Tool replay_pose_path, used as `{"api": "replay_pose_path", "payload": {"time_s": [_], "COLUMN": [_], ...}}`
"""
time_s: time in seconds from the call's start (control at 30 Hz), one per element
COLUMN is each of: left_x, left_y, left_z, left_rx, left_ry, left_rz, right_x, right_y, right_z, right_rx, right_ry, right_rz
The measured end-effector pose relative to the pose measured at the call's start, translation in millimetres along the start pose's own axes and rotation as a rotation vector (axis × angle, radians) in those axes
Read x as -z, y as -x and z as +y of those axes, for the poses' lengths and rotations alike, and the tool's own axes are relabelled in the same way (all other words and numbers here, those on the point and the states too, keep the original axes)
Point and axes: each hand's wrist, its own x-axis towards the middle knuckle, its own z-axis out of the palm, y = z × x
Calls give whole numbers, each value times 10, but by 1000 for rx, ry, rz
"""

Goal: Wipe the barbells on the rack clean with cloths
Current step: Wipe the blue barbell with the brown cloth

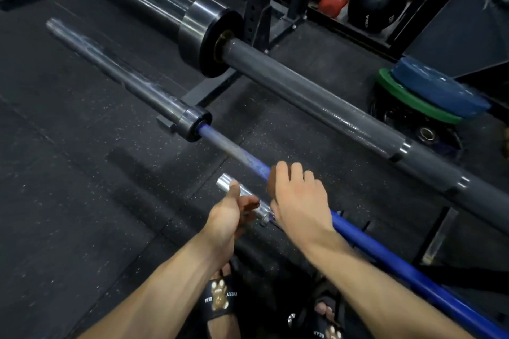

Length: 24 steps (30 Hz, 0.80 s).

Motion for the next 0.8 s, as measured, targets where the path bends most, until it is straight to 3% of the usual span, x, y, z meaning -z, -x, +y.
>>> {"api": "replay_pose_path", "payload": {"time_s": [0.1,0.17,0.27,0.33,0.37,0.4,0.43,0.5,0.53,0.57,0.63,0.7,0.8], "left_x": [30,59,108,119,120,123,126,132,127,122,104,48,2], "left_y": [10,10,19,7,1,-7,-6,-23,-24,-41,-62,-81,-116], "left_z": [9,14,22,19,40,56,62,65,51,34,12,17,14], "left_rx": [16,5,3,-3,-3,-3,-6,-25,-21,-22,-15,-22,-9], "left_ry": [-7,8,1,-5,-8,-13,-23,-31,-33,-27,-12,-12,20], "left_rz": [-4,7,17,11,19,29,28,16,11,6,23,16,37], "right_x": [184,257,232,190,205,167,121,-1,-46,-31,3,127,200], "right_y": [-203,-374,-560,-592,-596,-555,-461,-203,-81,-37,-52,-170,-416], "right_z": [227,325,465,568,568,540,481,273,175,119,85,204,369], "right_rx": [6,-43,-272,-357,-358,-309,-240,-48,2,6,-4,-1,-21], "right_ry": [-272,-614,-1243,-1426,-1431,-1333,-1129,-464,-261,-178,-142,-233,-672], "right_rz": [-275,-492,-1007,-1172,-1165,-1044,-835,-254,-52,34,-7,-181,-515]}}
